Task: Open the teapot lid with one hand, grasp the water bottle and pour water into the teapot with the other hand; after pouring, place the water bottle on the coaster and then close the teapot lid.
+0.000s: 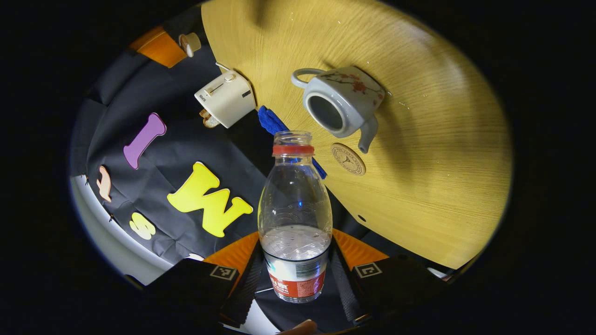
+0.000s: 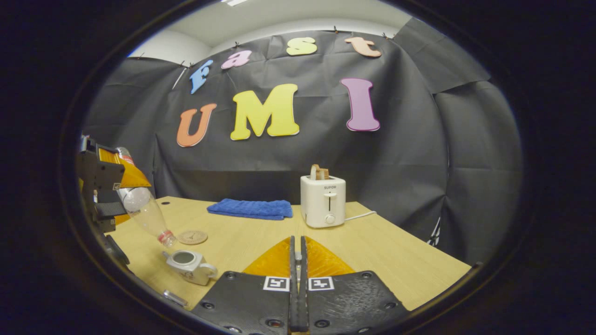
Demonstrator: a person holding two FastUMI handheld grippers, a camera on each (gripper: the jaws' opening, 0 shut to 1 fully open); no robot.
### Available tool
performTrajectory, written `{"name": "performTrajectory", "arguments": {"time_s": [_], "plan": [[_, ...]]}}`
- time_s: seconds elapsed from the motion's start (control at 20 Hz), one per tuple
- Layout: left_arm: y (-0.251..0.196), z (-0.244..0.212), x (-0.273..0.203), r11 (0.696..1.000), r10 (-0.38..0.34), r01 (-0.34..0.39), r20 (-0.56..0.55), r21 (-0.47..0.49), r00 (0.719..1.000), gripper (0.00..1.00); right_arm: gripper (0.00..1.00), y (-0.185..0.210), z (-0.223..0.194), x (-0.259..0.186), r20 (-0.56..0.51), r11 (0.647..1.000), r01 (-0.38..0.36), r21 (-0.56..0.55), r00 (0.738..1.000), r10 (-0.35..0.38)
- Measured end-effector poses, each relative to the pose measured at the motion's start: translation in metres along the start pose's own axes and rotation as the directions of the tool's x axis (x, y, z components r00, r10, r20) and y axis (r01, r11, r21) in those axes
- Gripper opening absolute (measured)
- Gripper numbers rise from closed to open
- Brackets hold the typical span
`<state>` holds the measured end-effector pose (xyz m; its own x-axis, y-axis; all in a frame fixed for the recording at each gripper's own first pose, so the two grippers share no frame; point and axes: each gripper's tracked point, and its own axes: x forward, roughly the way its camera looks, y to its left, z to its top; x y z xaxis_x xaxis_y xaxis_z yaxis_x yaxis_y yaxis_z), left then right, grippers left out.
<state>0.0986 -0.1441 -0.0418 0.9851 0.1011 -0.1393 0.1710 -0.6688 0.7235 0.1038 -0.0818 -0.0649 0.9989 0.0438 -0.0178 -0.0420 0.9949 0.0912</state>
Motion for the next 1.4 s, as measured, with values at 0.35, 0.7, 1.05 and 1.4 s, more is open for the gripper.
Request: {"name": "performTrajectory", "arguments": {"time_s": [0.35,0.7,1.05,1.4], "plan": [[-0.029,0.015,-0.006,0.914,-0.037,0.09,0.139,-0.396,0.99,0.76,0.0,-0.017,0.008,-0.007,0.01,0.999,0.048,0.001,0.999,-0.048],[-0.041,-0.008,0.011,0.724,-0.049,0.126,0.131,-0.678,0.99,0.76,0.0,-0.004,0.013,-0.013,0.034,0.997,0.047,-0.064,0.998,-0.045],[-0.041,-0.029,0.032,0.122,-0.02,0.106,0.104,-0.987,0.994,0.76,0.0,0.016,0.009,-0.014,0.013,0.996,0.0,-0.094,1.0,0.001],[-0.012,-0.02,0.062,-0.288,0.173,0.098,0.049,-0.953,0.984,0.76,0.0,0.021,0.007,-0.015,0.0,0.997,-0.035,-0.072,0.999,0.035]]}}
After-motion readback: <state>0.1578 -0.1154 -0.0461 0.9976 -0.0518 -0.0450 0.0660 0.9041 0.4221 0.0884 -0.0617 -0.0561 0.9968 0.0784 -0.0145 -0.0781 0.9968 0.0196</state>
